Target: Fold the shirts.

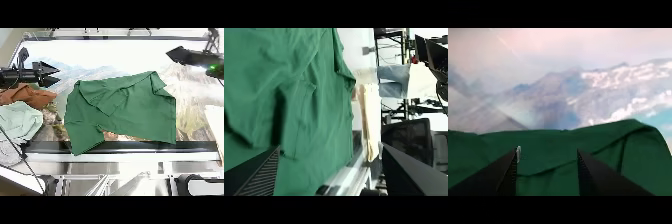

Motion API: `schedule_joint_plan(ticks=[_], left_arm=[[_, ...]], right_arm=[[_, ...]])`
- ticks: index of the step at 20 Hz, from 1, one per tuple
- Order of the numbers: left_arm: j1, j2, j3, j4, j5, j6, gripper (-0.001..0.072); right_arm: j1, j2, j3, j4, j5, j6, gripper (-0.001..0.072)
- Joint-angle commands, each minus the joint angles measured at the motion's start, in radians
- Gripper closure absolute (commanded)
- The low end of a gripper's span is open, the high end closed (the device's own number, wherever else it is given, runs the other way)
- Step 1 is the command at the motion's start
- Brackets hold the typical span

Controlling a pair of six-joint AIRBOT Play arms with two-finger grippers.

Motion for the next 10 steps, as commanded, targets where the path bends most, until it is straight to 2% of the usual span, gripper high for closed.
schedule_joint_plan(ticks=[1,3,5,10], left_arm=[[0.059,-0.05,0.063,0.216,-0.128,-0.118,0.0082],[0.061,0.016,-0.039,0.407,-0.122,-0.125,0.0082],[0.056,0.084,-0.18,0.556,-0.071,-0.123,0.0081],[0.001,0.076,-0.378,0.596,0.054,-0.114,0.0082]], right_arm=[[-0.137,0.028,-0.017,-0.112,0.292,0.177,0.0324],[-0.211,0.057,-0.096,-0.193,0.443,0.255,0.0342],[-0.28,0.107,-0.245,-0.275,0.488,0.308,0.0342],[-0.414,0.234,-0.578,-0.283,0.418,0.299,0.0342]])
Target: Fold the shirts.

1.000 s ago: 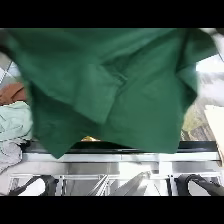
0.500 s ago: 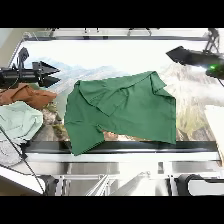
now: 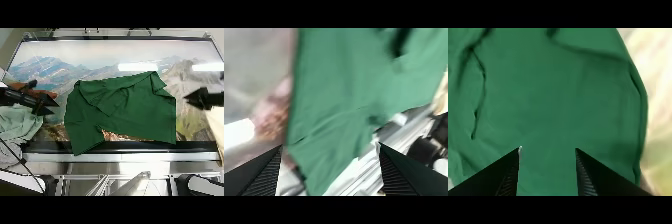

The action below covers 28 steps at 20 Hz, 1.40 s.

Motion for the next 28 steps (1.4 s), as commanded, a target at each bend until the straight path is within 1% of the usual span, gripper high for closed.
schedule_joint_plan(ticks=[1,3,4,5,6,7,8,9,10,12,14,16,18,19,21,22,24,25,26,27,28], left_arm=[[-0.056,-0.033,-0.098,0.078,0.072,0.0,0.0082],[-0.112,-0.093,-0.075,0.079,0.071,0.002,0.0082],[-0.137,-0.119,-0.048,0.079,0.054,0.002,0.0229],[-0.154,-0.143,-0.013,0.077,0.039,0.001,0.0267],[-0.171,-0.161,0.024,0.079,0.029,-0.008,0.0267],[-0.187,-0.176,0.057,0.077,0.025,-0.019,0.0269],[-0.205,-0.188,0.081,0.077,0.017,-0.024,0.0338],[-0.22,-0.198,0.1,0.077,0.002,-0.024,0.0565],[-0.23,-0.205,0.116,0.076,-0.01,-0.013,0.0692],[-0.241,-0.206,0.133,0.076,-0.008,-0.013,0.0689],[-0.24,-0.206,0.137,0.069,-0.011,-0.014,0.0689],[-0.241,-0.206,0.137,0.069,-0.019,-0.014,0.0689],[-0.24,-0.206,0.137,0.069,-0.03,-0.014,0.0689],[-0.24,-0.206,0.137,0.069,-0.035,-0.014,0.0689],[-0.24,-0.206,0.137,0.069,-0.05,-0.014,0.0688],[-0.24,-0.206,0.137,0.069,-0.055,-0.014,0.0689],[-0.239,-0.206,0.137,0.069,-0.074,-0.014,0.0689],[-0.233,-0.203,0.137,0.066,-0.081,-0.013,0.0689],[-0.225,-0.196,0.137,0.054,-0.081,-0.011,0.0688],[-0.215,-0.184,0.137,0.023,-0.079,-0.004,0.0688],[-0.195,-0.169,0.137,-0.015,-0.077,0.0,0.0688]], right_arm=[[-0.088,0.088,-0.203,-0.033,0.002,0.011,0.0342],[-0.117,0.123,-0.254,-0.037,0.002,0.016,0.0341],[-0.13,0.132,-0.269,-0.046,0.002,0.026,0.034],[-0.139,0.135,-0.28,-0.058,0.003,0.043,0.0317],[-0.145,0.134,-0.293,-0.076,0.002,0.064,0.0189],[-0.145,0.134,-0.307,-0.11,-0.002,0.093,0.0152],[-0.145,0.134,-0.324,-0.165,-0.011,0.129,0.0151],[-0.145,0.134,-0.341,-0.209,-0.024,0.146,0.0151],[-0.145,0.134,-0.365,-0.231,-0.038,0.146,0.0151],[-0.141,0.131,-0.418,-0.226,-0.069,0.135,0.0152],[-0.141,0.112,-0.461,-0.206,-0.101,0.093,0.0152],[-0.14,0.068,-0.49,-0.167,-0.1,0.052,0.0153],[-0.115,0.005,-0.507,-0.159,-0.1,0.046,0.0154],[-0.09,-0.03,-0.509,-0.145,-0.1,0.027,0.0155],[-0.035,-0.089,-0.508,-0.069,-0.1,-0.025,0.0161],[-0.016,-0.108,-0.507,-0.013,-0.099,-0.066,0.0177],[-0.011,-0.112,-0.498,0.096,-0.07,-0.149,0.0392],[-0.013,-0.111,-0.481,0.129,-0.032,-0.171,0.0451],[-0.014,-0.105,-0.455,0.139,0.008,-0.177,0.0535],[-0.014,-0.092,-0.427,0.137,0.023,-0.174,0.0538],[-0.014,-0.076,-0.396,0.137,0.021,-0.153,0.0556]])
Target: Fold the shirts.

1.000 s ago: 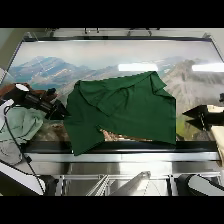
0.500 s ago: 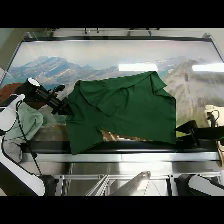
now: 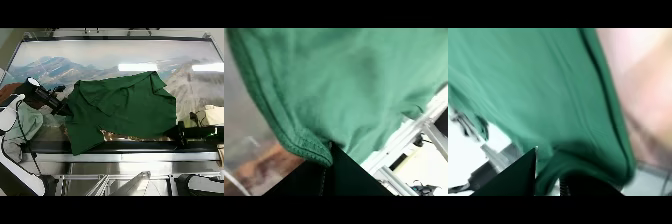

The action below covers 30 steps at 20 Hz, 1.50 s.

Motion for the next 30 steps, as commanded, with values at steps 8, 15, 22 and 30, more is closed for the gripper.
schedule_joint_plan(ticks=[8,15,22,30], left_arm=[[0.092,0.159,0.001,-0.296,-0.138,0.062,0.0688],[0.114,0.713,0.001,-1.121,-0.195,0.261,0.0687],[0.748,1.198,0.0,-1.622,-0.135,0.212,0.0685],[0.499,1.077,-0.317,-1.018,-0.005,0.156,0.0684]], right_arm=[[0.006,0.138,0.128,0.243,0.192,-0.058,0.0687],[-0.004,0.753,0.539,0.718,0.13,-0.186,0.0687],[-0.048,1.032,0.886,0.402,-0.407,-0.186,0.0688],[0.011,0.767,0.757,0.441,-0.226,-0.167,0.0689]])
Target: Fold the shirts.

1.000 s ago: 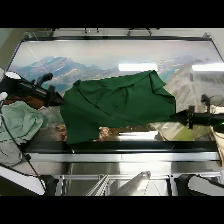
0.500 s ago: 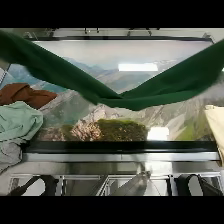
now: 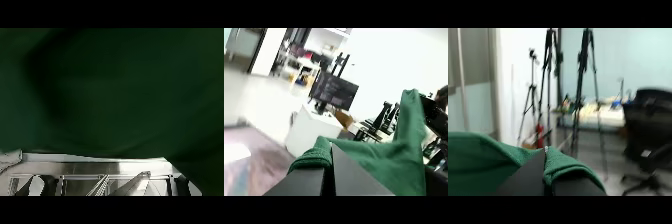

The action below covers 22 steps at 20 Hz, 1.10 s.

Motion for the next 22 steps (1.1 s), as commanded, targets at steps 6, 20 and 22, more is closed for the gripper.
schedule_joint_plan(ticks=[6,20,22], left_arm=[[-0.457,-0.422,-0.133,0.262,0.101,0.119,0.0687],[-0.547,-0.815,0.277,-0.048,-0.162,0.158,0.0688],[-0.575,-0.647,0.34,-0.06,-0.162,0.159,0.0687]], right_arm=[[0.258,-0.342,-0.204,-0.133,0.049,0.009,0.0688],[0.28,-0.481,-0.152,-0.137,-0.021,-0.01,0.0689],[0.269,-0.293,-0.13,-0.116,-0.045,-0.01,0.0689]])
